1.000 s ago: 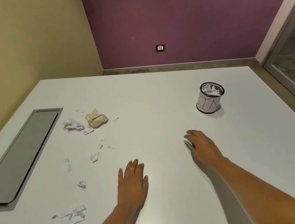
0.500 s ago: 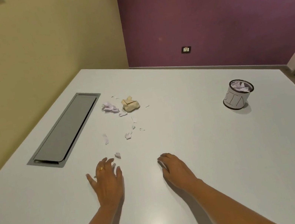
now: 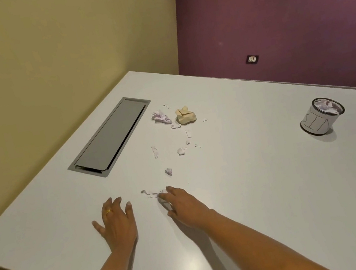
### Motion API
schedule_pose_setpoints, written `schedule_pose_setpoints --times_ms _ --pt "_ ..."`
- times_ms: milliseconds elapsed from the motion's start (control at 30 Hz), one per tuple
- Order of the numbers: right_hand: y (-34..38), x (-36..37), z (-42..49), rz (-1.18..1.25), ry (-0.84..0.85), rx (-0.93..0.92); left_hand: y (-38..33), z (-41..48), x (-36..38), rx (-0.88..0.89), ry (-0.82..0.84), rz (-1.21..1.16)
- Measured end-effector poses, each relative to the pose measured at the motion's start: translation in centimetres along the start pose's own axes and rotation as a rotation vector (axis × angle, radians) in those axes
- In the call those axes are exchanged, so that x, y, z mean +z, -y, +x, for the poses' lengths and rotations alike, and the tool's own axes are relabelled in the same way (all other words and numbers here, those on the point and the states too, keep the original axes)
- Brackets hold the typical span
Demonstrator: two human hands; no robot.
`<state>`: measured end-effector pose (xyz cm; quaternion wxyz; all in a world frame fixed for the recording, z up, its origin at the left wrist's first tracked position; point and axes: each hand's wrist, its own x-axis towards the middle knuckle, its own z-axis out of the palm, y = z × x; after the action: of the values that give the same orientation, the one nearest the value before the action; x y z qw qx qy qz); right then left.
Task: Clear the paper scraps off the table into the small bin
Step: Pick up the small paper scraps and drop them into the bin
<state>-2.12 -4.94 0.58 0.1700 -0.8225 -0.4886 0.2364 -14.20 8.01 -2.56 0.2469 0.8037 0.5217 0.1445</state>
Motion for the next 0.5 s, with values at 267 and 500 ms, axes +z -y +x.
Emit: schedule_pose_setpoints --times_ms 267,500 --pt "1.4 0.5 -0.1 -0.047 -0.071 0.018 0.5 0.0 0.1 0.015 0.023 0.002" --pt "0.9 0.9 -0.8 -0.29 -0.081 -0.029 0.3 0.1 0.1 0.004 0.052 0.026"
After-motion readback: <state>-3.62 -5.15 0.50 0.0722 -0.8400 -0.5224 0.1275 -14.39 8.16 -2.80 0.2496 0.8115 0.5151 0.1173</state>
